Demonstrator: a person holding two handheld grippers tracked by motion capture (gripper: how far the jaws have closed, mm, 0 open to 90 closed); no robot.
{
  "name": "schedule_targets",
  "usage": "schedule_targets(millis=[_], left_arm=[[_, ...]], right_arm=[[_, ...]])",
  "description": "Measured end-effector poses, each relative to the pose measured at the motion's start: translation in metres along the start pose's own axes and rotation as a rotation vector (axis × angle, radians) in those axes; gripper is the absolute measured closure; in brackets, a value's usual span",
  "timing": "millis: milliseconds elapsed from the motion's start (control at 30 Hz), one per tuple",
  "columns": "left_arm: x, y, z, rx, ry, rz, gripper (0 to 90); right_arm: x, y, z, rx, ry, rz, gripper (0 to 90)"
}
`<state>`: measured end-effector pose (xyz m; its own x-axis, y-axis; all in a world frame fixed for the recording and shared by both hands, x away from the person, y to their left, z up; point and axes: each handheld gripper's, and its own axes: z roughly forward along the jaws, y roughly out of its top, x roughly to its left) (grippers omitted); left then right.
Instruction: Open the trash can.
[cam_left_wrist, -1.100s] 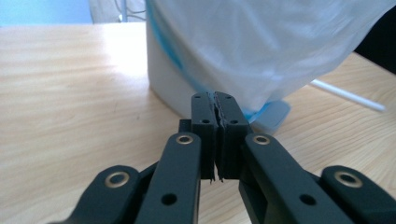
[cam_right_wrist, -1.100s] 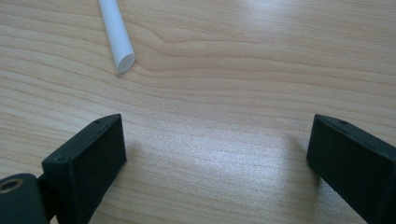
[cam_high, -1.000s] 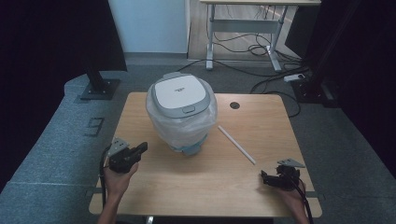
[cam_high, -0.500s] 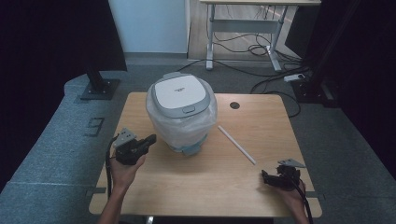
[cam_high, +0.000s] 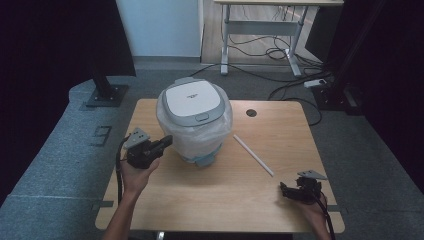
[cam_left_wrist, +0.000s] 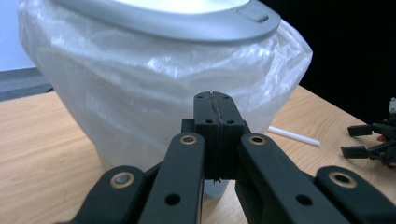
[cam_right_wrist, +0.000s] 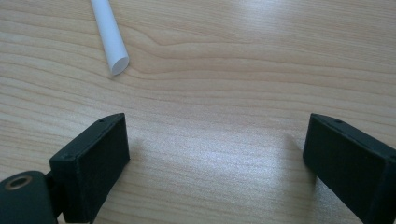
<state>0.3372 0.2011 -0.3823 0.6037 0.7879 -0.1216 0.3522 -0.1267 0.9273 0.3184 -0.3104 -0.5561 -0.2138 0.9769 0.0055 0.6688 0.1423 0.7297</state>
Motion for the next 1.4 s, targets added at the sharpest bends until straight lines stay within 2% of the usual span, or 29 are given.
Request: schedule_targets(millis=[567,1067,1400], left_arm=[[-0.005,0.031,0.009,-0.019,-0.051,0.001,90.0],[-0.017,0.049,0.026,-0.009,-0.084,0.031,90.0],[-0.019,0.057,0.036,-0.005,-0.103,0.026,90.0]], right_arm=[[0.0,0.0,0.0,0.0,0.0,0.0,6.7],[0.0,0.0,0.0,0.0,0.0,0.0,6.6],[0.0,0.0,0.0,0.002,-0.001,0.0,6.6]])
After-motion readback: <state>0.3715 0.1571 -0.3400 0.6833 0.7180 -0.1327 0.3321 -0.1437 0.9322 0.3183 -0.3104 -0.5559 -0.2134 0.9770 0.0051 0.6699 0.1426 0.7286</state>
